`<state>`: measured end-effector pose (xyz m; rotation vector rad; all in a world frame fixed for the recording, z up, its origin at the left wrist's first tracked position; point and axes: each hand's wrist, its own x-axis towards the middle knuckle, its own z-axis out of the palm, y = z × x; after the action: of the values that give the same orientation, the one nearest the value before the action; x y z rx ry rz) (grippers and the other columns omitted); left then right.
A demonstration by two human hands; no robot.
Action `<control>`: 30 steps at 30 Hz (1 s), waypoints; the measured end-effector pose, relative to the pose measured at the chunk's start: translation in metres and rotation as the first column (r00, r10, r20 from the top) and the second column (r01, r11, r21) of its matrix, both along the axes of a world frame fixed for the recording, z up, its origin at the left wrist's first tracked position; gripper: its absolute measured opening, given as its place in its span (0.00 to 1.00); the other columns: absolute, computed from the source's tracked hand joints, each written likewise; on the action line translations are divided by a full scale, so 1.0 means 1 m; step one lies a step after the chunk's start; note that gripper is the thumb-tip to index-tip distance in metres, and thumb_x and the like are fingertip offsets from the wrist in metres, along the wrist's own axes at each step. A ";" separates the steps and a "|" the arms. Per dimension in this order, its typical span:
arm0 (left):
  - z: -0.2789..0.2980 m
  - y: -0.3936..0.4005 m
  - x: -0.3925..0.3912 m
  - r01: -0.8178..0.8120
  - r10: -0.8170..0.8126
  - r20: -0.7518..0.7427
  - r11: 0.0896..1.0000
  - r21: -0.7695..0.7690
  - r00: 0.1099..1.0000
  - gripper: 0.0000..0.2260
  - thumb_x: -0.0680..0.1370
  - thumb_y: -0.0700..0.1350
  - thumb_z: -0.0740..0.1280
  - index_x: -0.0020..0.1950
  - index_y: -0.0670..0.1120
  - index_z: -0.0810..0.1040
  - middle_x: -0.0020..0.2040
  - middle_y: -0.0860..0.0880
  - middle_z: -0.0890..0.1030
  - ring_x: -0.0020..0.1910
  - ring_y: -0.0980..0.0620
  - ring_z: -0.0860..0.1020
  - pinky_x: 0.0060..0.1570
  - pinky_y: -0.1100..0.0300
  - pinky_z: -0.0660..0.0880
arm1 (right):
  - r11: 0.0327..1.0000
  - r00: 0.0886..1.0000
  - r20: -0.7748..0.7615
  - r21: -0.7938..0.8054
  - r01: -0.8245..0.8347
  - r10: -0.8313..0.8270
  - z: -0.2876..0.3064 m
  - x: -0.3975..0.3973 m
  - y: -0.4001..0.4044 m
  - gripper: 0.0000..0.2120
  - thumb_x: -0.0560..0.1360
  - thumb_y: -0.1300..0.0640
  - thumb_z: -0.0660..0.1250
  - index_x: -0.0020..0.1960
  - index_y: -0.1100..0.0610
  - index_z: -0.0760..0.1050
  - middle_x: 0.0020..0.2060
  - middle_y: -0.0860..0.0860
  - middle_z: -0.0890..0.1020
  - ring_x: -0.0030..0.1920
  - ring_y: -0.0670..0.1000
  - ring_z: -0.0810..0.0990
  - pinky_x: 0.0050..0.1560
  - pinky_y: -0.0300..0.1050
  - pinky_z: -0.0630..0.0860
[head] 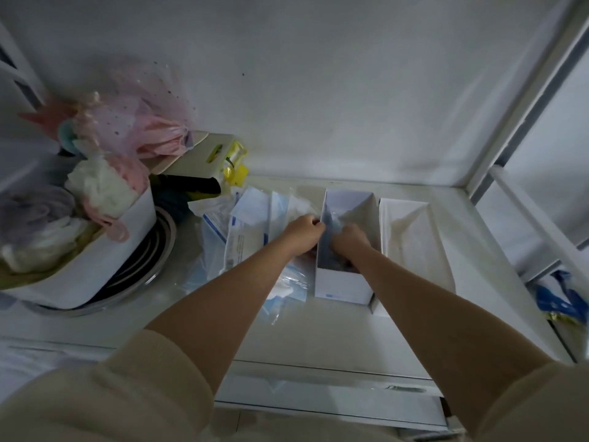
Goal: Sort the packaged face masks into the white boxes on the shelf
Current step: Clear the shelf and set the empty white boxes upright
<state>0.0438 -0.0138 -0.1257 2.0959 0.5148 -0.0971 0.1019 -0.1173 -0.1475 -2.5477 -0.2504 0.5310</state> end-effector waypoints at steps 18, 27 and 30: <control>0.049 0.089 -0.048 -0.387 0.499 0.297 0.847 -0.364 0.814 0.16 0.68 0.42 0.68 0.54 0.40 0.77 0.49 0.39 0.81 0.48 0.41 0.80 0.51 0.48 0.77 | 0.607 0.901 -0.426 0.738 0.296 0.078 0.097 -0.043 0.076 0.06 0.73 0.58 0.66 0.38 0.58 0.77 0.33 0.56 0.75 0.33 0.53 0.75 0.36 0.42 0.72; 0.017 0.131 -0.088 -0.395 0.375 0.161 0.911 0.117 0.913 0.20 0.69 0.41 0.71 0.59 0.41 0.73 0.54 0.42 0.78 0.48 0.47 0.78 0.32 0.63 0.69 | 0.965 0.995 0.100 0.255 -0.056 0.032 0.043 -0.061 0.121 0.21 0.71 0.63 0.62 0.64 0.56 0.69 0.56 0.57 0.77 0.53 0.59 0.79 0.53 0.51 0.78; 0.021 0.123 -0.080 -0.413 0.358 0.219 0.851 0.324 0.908 0.28 0.68 0.44 0.71 0.66 0.43 0.67 0.62 0.41 0.70 0.60 0.42 0.71 0.50 0.53 0.73 | 0.970 0.966 0.247 0.207 -0.127 0.074 0.043 -0.060 0.111 0.19 0.71 0.63 0.62 0.62 0.55 0.72 0.59 0.57 0.75 0.56 0.57 0.77 0.53 0.46 0.74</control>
<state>-0.0365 0.1092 -0.1042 2.2853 0.9084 0.4215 0.0414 -0.0059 -0.1040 -2.3858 -0.5001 0.2180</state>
